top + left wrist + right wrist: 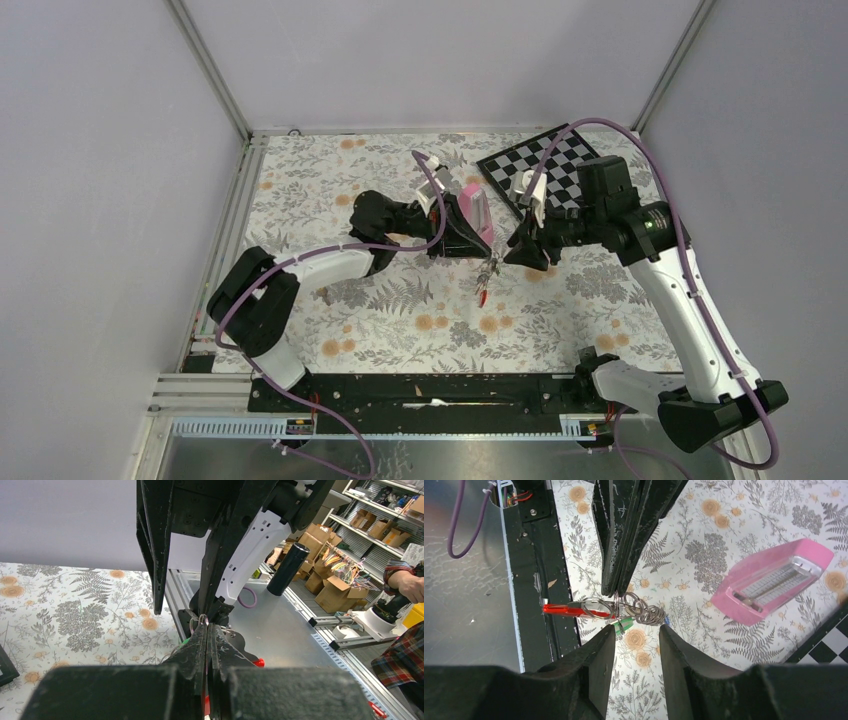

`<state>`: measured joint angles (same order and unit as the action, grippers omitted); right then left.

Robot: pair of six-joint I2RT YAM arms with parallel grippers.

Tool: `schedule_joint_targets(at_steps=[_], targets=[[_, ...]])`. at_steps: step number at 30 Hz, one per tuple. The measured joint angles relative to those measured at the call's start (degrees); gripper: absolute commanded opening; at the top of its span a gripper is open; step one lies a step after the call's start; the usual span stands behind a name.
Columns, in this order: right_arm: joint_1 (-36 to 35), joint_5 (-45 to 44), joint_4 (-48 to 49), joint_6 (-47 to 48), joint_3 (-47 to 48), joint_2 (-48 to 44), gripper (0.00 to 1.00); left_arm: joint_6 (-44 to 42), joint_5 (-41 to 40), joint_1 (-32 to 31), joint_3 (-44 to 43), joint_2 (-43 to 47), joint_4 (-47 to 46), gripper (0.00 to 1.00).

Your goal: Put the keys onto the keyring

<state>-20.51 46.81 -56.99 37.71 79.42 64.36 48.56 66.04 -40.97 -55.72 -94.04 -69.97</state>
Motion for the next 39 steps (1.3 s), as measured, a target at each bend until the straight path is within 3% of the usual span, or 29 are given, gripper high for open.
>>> schedule_joint_targets(at_steps=[10,39], targets=[[0.1,5.0,4.4,-0.3,-3.2,-0.7,0.34,3.2,-0.1,0.1,0.1,0.1,-2.4,0.00],[0.1,6.9,5.2,-0.5,-4.0,-1.0,0.35,3.8,-0.1,0.2,0.1,0.1,-3.0,0.00]])
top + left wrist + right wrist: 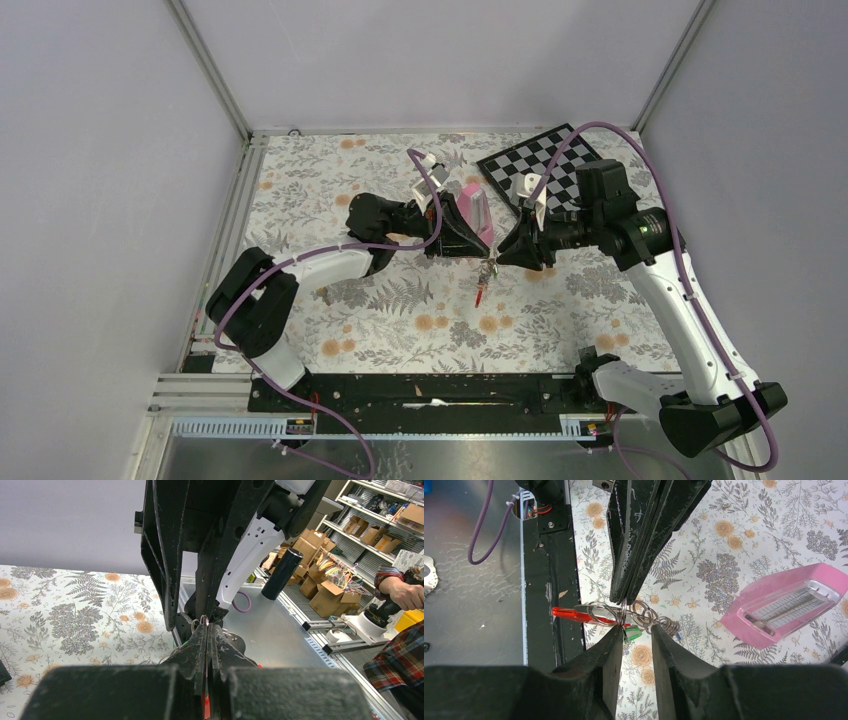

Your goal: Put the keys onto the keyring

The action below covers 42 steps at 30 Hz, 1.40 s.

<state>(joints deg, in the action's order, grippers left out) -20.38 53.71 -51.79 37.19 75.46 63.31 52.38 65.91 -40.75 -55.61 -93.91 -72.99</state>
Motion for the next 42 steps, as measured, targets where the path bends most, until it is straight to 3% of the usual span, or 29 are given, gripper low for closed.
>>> schedule_joint_targets(at_steps=[34,42], targets=[[0.0,1.5,-0.2,0.7,-0.9,-0.4,0.34,-0.1,-0.2,0.0,0.4,0.0,0.5,0.00],[0.0,1.5,-0.2,0.9,-0.9,-0.4,0.27,-0.3,-0.3,0.0,0.9,0.0,0.6,0.00]])
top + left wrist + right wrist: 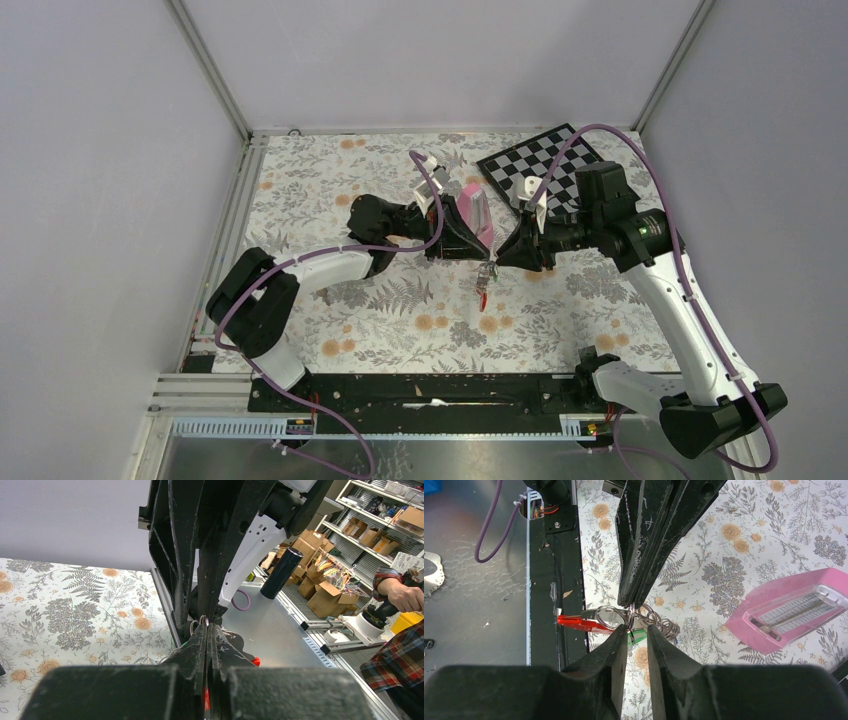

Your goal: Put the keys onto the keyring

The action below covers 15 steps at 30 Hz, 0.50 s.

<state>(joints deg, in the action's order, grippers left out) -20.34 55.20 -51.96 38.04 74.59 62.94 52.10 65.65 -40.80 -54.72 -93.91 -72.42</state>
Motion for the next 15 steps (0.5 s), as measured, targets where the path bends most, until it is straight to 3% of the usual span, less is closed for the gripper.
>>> schedule_joint_targets(at_steps=[15], targets=[[0.0,1.0,1.5,-1.2,-1.4,0.0,0.26,0.0,-0.2,-0.4,0.0,0.0,0.4,0.00]])
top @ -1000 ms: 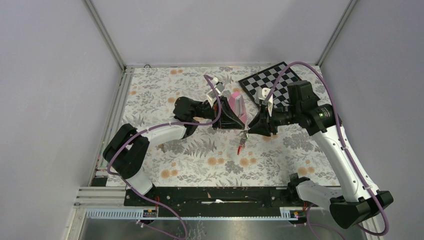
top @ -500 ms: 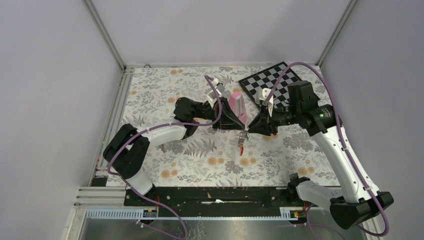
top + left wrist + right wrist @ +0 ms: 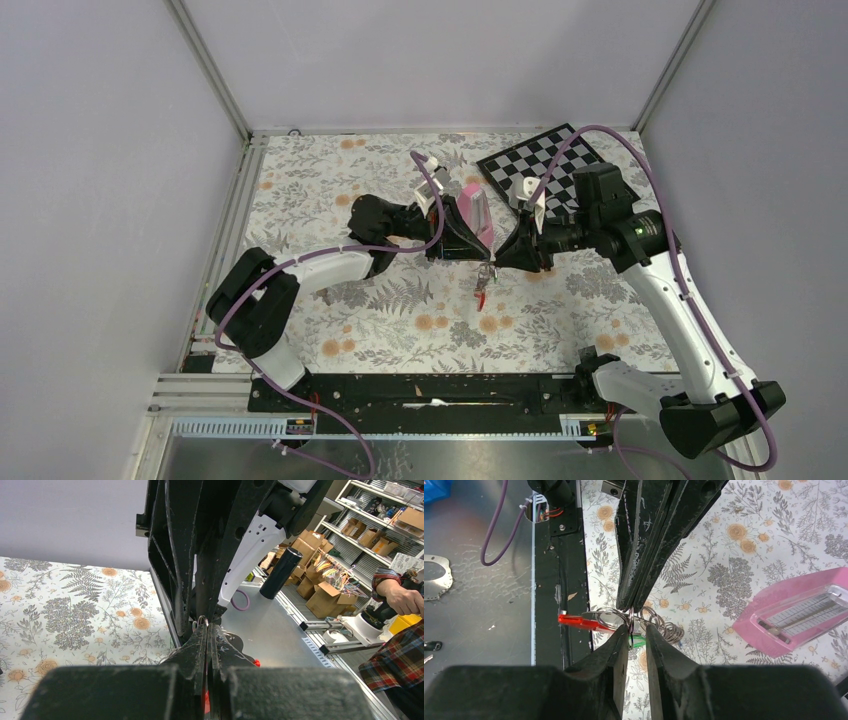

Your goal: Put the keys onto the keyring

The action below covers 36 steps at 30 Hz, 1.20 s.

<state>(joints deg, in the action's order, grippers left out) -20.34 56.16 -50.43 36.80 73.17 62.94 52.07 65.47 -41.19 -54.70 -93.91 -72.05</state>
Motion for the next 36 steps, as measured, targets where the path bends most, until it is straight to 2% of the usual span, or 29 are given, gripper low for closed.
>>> schedule_joint_targets(at_steps=[8,15,20,22,25,28,32,36], targets=[[0.0,0.5,0.7,-1.1,-0.8,0.0,0.22,0.0,-0.3,-0.1,0.0,0.0,0.0,0.00],[0.0,0.5,1.2,-2.3,-0.8,0.0,0.01,0.0,-0.6,-0.1,0.0,0.0,0.0,0.00],[0.1,0.3,1.1,-2.6,-0.8,0.0,0.00,-1.2,-0.6,0.0,0.0,0.0,0.4,0.00],[0.1,-0.5,0.6,-2.3,-0.8,0.0,0.00,-2.8,-0.5,0.0,0.0,0.0,1.5,0.06],[0.0,-3.0,-1.9,-1.1,0.3,0.7,0.00,-6.9,-0.3,0.0,-0.3,0.2,6.0,0.20],[-0.1,-6.4,-5.4,0.5,2.8,2.1,0.00,-12.3,1.2,0.3,-2.8,0.3,14.8,0.30],[-0.5,-12.1,-10.5,3.4,7.7,4.4,0.00,-21.2,2.1,0.7,-9.0,0.3,29.2,0.36],[-1.4,-17.1,-15.6,6.2,12.3,6.7,0.00,-28.4,2.1,0.8,-13.3,0.2,38.9,0.38]])
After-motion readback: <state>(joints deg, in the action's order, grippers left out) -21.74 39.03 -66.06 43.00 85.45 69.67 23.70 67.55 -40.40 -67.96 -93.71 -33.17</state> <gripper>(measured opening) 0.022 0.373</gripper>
